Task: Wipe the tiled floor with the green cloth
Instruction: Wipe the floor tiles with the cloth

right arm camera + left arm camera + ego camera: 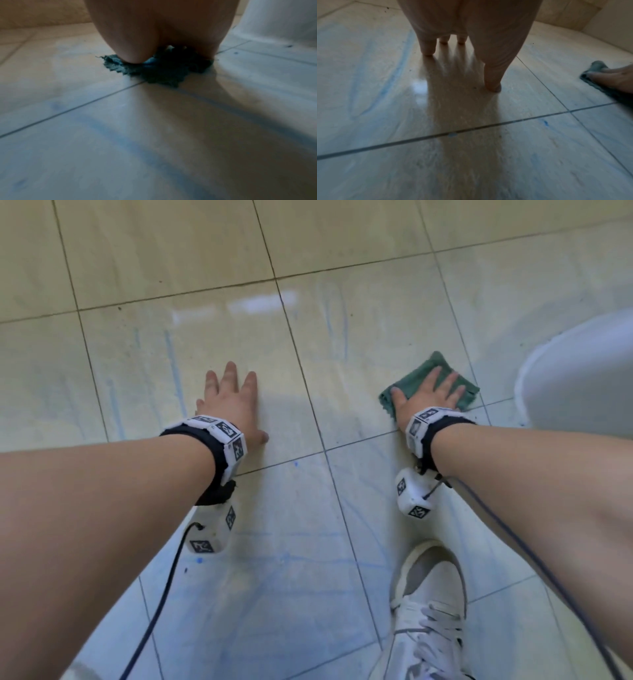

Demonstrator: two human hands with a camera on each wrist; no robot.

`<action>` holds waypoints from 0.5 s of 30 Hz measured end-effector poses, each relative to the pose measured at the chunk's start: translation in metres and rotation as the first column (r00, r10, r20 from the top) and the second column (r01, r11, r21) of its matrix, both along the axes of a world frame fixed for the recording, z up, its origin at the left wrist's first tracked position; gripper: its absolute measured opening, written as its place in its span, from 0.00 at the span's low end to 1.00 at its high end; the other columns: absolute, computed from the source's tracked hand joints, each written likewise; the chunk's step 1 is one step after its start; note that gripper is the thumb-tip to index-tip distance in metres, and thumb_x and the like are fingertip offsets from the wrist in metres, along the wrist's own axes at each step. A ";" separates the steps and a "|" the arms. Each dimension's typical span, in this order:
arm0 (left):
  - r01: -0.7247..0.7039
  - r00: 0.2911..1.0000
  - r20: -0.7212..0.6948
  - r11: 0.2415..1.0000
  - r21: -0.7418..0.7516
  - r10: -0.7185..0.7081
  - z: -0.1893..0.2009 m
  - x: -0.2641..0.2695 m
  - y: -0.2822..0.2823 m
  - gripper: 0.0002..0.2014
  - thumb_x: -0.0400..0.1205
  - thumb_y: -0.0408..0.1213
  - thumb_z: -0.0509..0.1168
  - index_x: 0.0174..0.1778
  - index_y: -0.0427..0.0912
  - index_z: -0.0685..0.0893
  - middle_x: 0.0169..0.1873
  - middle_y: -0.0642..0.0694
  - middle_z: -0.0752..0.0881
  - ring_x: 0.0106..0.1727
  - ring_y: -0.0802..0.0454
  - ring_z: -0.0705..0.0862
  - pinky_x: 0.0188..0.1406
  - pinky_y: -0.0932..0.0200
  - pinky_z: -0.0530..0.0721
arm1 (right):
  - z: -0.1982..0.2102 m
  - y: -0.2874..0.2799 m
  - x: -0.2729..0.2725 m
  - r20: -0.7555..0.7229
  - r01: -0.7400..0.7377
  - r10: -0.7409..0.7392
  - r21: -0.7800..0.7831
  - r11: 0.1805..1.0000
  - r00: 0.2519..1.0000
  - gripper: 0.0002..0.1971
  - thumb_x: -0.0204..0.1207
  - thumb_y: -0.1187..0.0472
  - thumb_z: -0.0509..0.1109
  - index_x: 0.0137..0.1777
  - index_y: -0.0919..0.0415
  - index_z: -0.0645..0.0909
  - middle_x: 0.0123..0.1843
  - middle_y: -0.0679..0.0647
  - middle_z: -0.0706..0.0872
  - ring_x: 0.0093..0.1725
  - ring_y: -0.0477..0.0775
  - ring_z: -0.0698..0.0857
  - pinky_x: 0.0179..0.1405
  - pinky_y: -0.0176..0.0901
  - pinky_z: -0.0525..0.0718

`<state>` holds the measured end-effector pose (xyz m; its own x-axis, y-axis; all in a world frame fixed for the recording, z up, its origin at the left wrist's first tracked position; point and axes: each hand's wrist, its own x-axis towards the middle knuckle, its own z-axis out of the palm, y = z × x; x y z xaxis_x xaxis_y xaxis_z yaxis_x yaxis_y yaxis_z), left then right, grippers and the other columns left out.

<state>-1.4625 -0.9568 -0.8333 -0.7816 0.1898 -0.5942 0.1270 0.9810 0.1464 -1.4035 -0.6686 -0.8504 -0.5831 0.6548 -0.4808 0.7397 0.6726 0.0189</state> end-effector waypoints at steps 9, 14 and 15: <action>0.004 1.000 0.012 1.000 0.001 -0.004 0.003 -0.003 0.000 0.54 0.74 0.48 0.78 0.87 0.52 0.46 0.87 0.46 0.37 0.86 0.36 0.38 0.82 0.32 0.56 | -0.004 -0.113 -0.020 -0.075 -0.606 0.601 -0.126 0.786 0.796 0.50 0.80 0.32 0.61 0.88 0.55 0.34 0.88 0.60 0.31 0.86 0.69 0.34 0.84 0.65 0.44; -0.004 1.000 0.011 1.000 0.013 0.004 0.004 -0.002 0.000 0.53 0.75 0.48 0.77 0.87 0.53 0.47 0.87 0.47 0.37 0.86 0.37 0.38 0.82 0.32 0.55 | 0.008 -0.067 -0.027 -0.049 -0.752 0.756 -0.160 0.639 0.653 0.51 0.78 0.33 0.65 0.89 0.51 0.36 0.89 0.56 0.33 0.87 0.63 0.37 0.87 0.58 0.46; -0.003 1.000 0.010 1.000 0.014 0.003 0.003 -0.002 0.000 0.53 0.75 0.48 0.77 0.87 0.53 0.47 0.87 0.47 0.37 0.86 0.37 0.38 0.82 0.32 0.55 | 0.012 -0.061 -0.027 -0.071 -0.766 0.767 -0.165 0.621 0.638 0.51 0.77 0.33 0.66 0.89 0.51 0.39 0.89 0.55 0.35 0.88 0.62 0.38 0.87 0.56 0.47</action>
